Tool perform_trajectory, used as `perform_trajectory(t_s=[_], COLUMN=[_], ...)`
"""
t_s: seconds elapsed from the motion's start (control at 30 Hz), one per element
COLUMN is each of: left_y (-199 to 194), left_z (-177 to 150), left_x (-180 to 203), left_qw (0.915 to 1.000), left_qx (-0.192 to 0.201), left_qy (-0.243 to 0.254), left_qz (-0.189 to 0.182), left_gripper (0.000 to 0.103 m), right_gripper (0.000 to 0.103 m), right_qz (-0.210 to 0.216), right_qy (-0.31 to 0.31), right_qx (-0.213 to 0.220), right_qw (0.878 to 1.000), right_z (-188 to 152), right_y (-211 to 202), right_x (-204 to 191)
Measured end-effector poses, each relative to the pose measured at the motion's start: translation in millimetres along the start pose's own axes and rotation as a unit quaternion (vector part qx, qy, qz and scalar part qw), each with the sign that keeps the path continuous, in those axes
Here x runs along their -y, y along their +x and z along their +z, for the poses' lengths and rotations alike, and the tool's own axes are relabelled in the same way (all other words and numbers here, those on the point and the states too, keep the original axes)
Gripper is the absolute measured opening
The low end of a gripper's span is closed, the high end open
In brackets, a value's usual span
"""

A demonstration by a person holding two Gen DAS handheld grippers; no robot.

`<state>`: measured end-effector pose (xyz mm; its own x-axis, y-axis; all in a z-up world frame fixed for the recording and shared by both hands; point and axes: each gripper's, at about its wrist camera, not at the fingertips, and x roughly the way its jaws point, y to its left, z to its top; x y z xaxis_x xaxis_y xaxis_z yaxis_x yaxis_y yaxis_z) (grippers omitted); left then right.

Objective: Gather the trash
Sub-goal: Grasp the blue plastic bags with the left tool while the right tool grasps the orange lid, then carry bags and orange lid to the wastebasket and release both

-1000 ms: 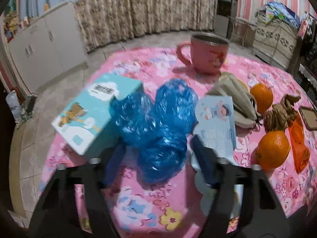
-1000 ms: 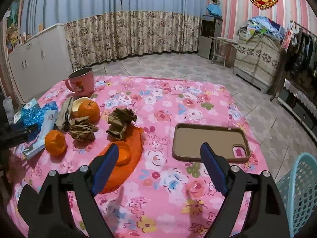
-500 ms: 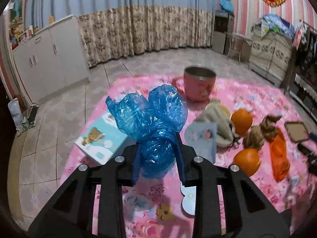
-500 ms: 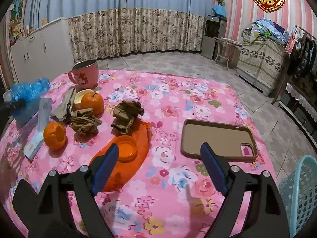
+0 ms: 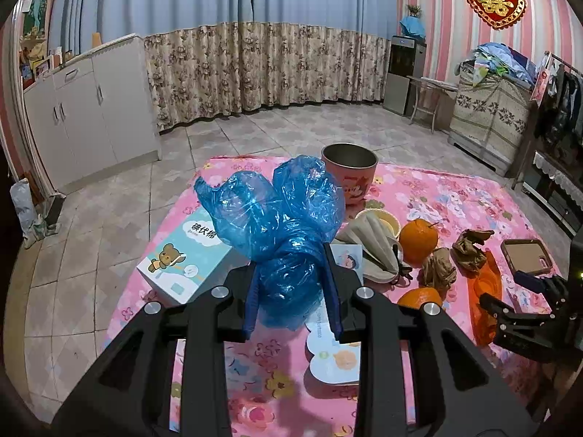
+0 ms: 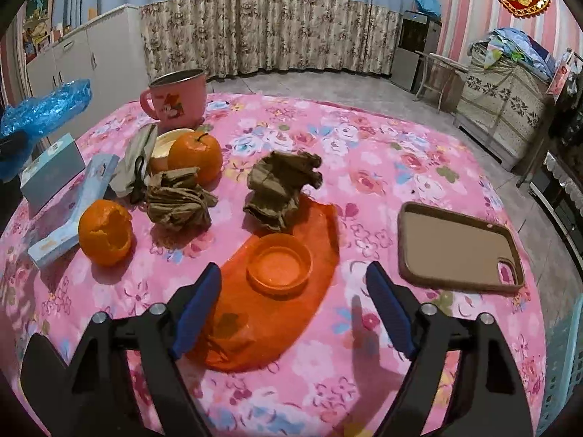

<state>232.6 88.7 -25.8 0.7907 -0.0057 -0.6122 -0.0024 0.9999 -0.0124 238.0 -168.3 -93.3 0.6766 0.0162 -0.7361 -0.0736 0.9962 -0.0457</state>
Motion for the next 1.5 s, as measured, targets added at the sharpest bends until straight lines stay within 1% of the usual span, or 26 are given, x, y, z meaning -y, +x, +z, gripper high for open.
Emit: perform_trajectory(t_s=[0.03,0.07,0.1,0.13,0.17,0.2,0.23,0.3,0.5,0.77,0.87,0.93,1.03,1.2,1.33,1.4,1.47,1.5], left_y=[1,2,2,3,3,4,4,3,1,-13,-19,-25,-37,-56,-67,-71,-73,-75], left_z=[0,0,0,0,0,0,0,0,1,4,5,4,1,-3,-11,-16,-24,-25], left_x=[-1,-3,-5,-6,-6,-6,-6,-6,0,21,34,48,73,116,149,167,188,192], left_qw=[1.0000,1.0000,0.9999,0.9999,0.9999,0.9999,0.9999,0.9999,1.0000,0.9998,0.9995,0.9990,0.9970,0.9913,0.9863,0.9837,0.9804,0.9794], left_qx=[-0.001,-0.002,-0.004,-0.005,-0.005,-0.005,-0.005,-0.005,-0.001,0.014,0.014,0.018,0.027,0.038,0.035,0.035,0.033,0.033], left_qy=[-0.003,-0.006,-0.009,-0.011,-0.011,-0.012,-0.012,-0.013,-0.004,0.010,0.016,0.030,0.054,0.097,0.110,0.120,0.130,0.133], left_qz=[-0.001,-0.002,-0.003,-0.003,-0.002,-0.001,-0.001,0.000,0.008,-0.004,-0.022,-0.028,-0.048,-0.080,-0.118,-0.129,-0.145,-0.149], left_gripper=[0.029,0.029,0.029,0.029,0.029,0.029,0.029,0.029,0.029,0.029,0.029,0.029,0.029,0.029,0.029,0.029,0.029,0.029], right_gripper=[0.065,0.063,0.059,0.052,0.048,0.041,0.040,0.040,0.040,0.040,0.040,0.040,0.040,0.040,0.040,0.040,0.040,0.040], right_qz=[0.004,0.007,0.009,0.014,0.019,0.024,0.028,0.033,0.027,0.011,0.004,-0.007,-0.025,-0.047,-0.061,-0.069,-0.083,-0.094], right_qy=[0.000,0.001,0.001,0.001,0.002,0.004,0.004,0.004,0.005,0.036,0.054,0.060,0.060,0.070,0.091,0.098,0.102,0.104], right_qx=[-0.005,-0.010,-0.014,-0.017,-0.017,-0.018,-0.019,-0.015,0.009,0.049,0.066,0.078,0.094,0.108,0.111,0.110,0.111,0.113], right_qw=[1.000,1.000,1.000,1.000,1.000,1.000,0.999,0.999,1.000,0.998,0.996,0.995,0.993,0.991,0.988,0.987,0.985,0.984], right_z=[1,1,1,1,1,0,0,0,4,7,3,-1,-5,-21,-40,-48,-57,-62], right_y=[2,5,6,8,7,7,7,6,-9,-43,-64,-81,-106,-140,-163,-173,-183,-189], right_x=[-1,-1,-1,-1,-1,0,2,4,14,41,57,68,82,107,131,142,154,162])
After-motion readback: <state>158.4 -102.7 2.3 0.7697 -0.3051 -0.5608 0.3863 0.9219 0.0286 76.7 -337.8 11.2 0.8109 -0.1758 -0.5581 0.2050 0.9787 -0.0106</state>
